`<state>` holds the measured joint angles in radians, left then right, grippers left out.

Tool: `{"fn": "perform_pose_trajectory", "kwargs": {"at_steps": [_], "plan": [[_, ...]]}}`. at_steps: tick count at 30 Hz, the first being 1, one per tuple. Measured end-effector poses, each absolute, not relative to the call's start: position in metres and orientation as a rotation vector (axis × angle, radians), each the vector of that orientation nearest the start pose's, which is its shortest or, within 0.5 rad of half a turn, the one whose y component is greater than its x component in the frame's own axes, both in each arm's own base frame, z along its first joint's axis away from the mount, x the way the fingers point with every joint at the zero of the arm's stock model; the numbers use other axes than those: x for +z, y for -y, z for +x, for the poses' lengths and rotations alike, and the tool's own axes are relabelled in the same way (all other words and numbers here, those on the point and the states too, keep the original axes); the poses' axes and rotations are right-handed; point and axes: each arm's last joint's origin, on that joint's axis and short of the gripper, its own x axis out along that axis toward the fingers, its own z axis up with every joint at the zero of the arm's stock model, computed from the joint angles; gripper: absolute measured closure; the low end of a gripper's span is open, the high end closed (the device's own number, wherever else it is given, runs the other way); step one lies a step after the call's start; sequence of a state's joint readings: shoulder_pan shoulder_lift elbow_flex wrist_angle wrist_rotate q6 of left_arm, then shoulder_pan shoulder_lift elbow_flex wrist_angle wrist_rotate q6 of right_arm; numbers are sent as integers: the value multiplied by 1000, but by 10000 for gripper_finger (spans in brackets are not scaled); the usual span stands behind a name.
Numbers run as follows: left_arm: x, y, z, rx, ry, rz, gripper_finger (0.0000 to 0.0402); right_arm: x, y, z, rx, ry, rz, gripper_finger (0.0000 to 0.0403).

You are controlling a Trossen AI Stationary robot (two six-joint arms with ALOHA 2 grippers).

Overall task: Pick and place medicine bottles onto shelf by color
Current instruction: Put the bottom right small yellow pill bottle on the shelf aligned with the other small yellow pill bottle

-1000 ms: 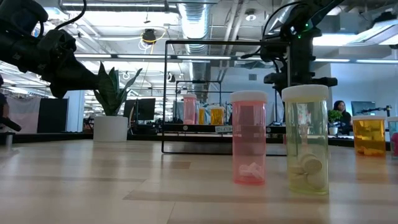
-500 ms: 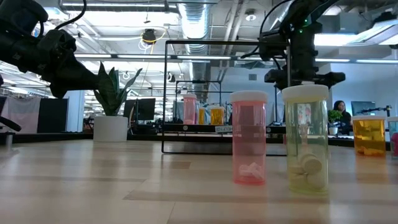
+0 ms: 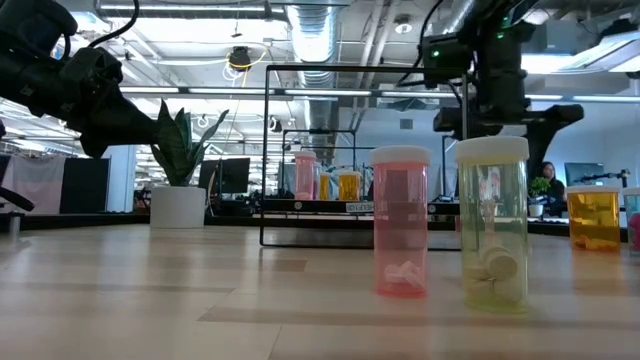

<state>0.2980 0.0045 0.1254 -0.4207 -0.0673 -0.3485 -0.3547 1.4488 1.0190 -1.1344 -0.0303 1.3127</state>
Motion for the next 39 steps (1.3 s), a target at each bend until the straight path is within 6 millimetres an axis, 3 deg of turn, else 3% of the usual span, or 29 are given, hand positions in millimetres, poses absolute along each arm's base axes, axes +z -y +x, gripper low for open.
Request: {"fn": "perform_pose_trajectory", "kwargs": {"at_steps": [11,23,30,39], "plan": [[165,-27,80,411,-233,-377,274,227,33,198,-1270,-1073,1380,78],[165,-27,80,411,-234,-377,274,221,2,208,-1248,-1068,1331,78],[165,-27,80,412,-233,-377,274,220,-39,207,-1264,-1054,1405,78],[165,-27,80,411,-234,-377,274,218,-106,188,-1302,-1036,1525,78]]}}
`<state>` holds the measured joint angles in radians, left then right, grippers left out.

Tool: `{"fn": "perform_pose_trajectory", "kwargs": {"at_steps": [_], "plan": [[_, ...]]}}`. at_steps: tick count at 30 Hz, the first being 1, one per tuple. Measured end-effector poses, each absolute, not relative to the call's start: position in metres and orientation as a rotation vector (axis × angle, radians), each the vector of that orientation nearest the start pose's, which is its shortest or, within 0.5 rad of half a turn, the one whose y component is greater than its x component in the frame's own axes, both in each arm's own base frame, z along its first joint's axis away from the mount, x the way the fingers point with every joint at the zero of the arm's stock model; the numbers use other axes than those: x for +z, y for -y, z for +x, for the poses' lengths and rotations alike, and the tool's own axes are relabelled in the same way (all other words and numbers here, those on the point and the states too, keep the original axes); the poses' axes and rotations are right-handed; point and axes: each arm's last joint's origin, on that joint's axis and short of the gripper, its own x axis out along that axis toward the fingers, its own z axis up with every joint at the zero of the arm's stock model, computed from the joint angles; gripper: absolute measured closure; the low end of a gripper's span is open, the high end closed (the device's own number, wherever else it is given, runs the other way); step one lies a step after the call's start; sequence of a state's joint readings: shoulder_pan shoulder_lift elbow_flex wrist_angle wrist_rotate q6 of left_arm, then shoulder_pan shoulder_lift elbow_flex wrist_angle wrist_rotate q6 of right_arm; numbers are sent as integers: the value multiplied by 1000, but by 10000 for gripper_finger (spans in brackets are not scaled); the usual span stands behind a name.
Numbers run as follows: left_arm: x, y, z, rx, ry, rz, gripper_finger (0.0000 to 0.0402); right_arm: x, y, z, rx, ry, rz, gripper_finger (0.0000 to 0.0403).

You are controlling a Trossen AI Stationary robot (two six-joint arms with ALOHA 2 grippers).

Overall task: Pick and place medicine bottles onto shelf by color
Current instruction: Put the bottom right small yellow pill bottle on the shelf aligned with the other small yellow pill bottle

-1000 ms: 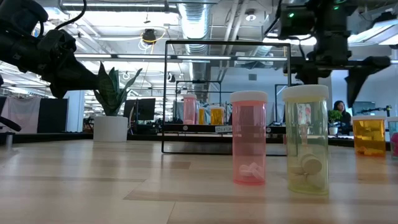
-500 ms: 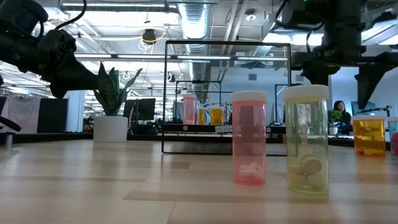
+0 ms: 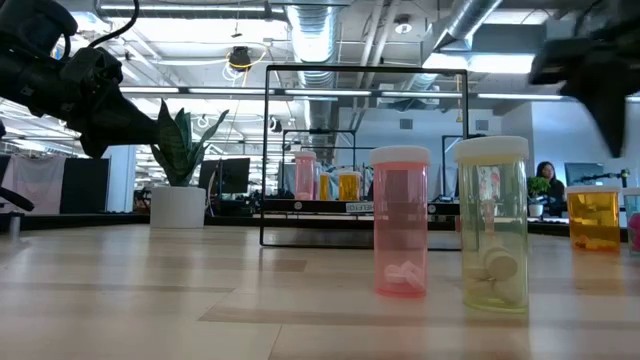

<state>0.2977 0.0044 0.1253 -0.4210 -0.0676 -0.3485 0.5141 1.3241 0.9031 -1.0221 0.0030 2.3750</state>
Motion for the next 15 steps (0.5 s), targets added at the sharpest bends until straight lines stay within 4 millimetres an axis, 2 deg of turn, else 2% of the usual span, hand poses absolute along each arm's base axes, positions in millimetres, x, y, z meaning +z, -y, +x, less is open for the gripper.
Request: {"fn": "perform_pose_trajectory", "kwargs": {"at_steps": [10,15], "plan": [[165,-27,80,412,-234,-377,274,192,-186,169,-1266,-1086,1629,78],[165,-27,80,412,-233,-377,274,177,-209,163,-1255,-1106,1648,78]]}}
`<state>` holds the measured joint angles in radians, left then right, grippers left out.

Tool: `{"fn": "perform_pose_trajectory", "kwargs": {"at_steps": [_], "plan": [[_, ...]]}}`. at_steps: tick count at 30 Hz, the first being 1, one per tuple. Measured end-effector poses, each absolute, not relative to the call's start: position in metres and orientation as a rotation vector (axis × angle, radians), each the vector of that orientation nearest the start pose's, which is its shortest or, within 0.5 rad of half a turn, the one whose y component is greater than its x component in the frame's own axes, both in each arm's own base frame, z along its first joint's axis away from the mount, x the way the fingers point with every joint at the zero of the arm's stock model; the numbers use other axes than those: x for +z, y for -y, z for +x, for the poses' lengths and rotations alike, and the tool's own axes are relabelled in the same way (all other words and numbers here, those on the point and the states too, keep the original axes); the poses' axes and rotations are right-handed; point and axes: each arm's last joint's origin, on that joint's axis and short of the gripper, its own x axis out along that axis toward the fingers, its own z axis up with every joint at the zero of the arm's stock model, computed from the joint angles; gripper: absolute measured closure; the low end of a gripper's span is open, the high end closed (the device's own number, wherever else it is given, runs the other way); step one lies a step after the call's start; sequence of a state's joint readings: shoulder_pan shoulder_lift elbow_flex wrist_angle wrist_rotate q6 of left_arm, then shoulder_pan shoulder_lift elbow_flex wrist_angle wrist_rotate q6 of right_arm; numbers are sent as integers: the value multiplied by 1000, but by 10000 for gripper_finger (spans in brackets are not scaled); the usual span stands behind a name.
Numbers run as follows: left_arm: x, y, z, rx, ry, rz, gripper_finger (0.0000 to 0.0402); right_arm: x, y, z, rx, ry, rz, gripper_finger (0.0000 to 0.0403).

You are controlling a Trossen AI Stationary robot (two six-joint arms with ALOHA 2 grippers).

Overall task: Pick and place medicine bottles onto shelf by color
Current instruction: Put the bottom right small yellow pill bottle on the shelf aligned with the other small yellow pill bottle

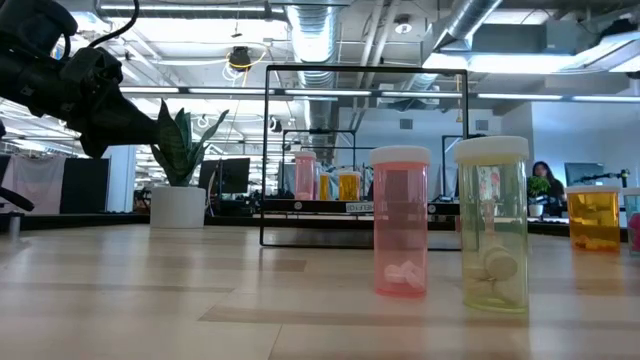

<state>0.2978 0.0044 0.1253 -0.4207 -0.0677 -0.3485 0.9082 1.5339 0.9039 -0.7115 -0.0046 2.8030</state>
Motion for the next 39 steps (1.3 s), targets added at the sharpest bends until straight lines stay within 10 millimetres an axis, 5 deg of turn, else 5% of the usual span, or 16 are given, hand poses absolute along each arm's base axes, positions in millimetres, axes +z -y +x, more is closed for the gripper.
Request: {"fn": "perform_pose_trajectory", "kwargs": {"at_steps": [15,39], "plan": [[165,-27,80,412,-234,-377,274,169,-223,164,-1214,-1115,1684,87],[165,-27,80,411,-234,-377,274,169,-224,165,-1197,-1128,1706,229]]}}
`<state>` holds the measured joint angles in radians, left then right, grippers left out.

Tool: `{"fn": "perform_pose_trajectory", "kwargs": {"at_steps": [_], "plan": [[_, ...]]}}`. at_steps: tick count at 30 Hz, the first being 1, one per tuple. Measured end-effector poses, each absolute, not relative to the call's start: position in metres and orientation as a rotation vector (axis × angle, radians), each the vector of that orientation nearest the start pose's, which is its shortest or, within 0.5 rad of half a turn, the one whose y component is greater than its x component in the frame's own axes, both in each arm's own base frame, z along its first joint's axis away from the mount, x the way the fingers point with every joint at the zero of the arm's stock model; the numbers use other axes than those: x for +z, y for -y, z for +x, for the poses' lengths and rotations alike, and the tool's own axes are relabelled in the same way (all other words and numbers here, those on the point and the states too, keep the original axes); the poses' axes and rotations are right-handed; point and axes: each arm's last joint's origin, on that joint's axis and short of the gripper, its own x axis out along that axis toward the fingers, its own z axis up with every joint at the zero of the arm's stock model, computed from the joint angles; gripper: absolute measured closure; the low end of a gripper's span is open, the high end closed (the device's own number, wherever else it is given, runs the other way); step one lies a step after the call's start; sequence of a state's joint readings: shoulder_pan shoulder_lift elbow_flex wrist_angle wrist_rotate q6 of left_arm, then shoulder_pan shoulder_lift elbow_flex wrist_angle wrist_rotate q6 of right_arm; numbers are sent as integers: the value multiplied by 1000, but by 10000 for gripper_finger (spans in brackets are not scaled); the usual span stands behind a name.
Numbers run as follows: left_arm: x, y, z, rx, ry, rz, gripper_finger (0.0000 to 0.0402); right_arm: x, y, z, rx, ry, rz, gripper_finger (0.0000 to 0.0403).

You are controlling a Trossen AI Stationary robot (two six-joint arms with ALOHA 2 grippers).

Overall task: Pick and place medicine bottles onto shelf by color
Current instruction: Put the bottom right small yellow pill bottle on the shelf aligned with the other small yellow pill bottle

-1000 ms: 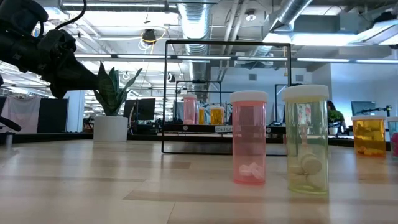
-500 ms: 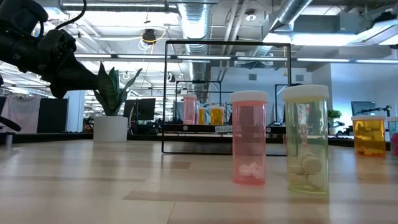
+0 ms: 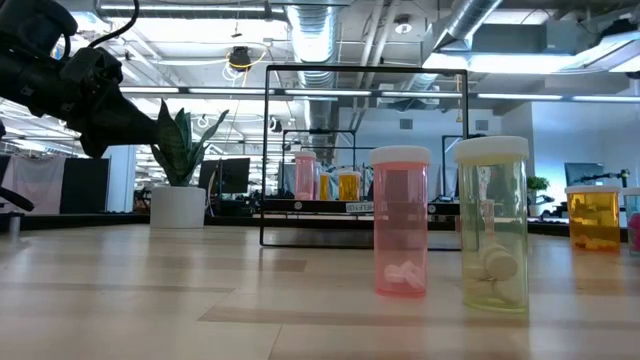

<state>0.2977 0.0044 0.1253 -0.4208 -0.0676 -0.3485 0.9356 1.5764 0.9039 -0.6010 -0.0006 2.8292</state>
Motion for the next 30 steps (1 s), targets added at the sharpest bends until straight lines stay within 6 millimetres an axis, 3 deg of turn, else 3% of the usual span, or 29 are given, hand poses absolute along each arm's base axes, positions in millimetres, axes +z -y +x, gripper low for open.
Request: {"fn": "perform_pose_trajectory", "kwargs": {"at_steps": [6,14,30], "plan": [[165,-27,80,412,-234,-377,274,169,-223,167,-1199,-1124,1710,269],[165,-27,80,411,-233,-377,274,173,-208,177,-1186,-1147,1648,269],[165,-27,80,411,-234,-377,274,208,-130,192,-1132,-1198,1438,278]]}}
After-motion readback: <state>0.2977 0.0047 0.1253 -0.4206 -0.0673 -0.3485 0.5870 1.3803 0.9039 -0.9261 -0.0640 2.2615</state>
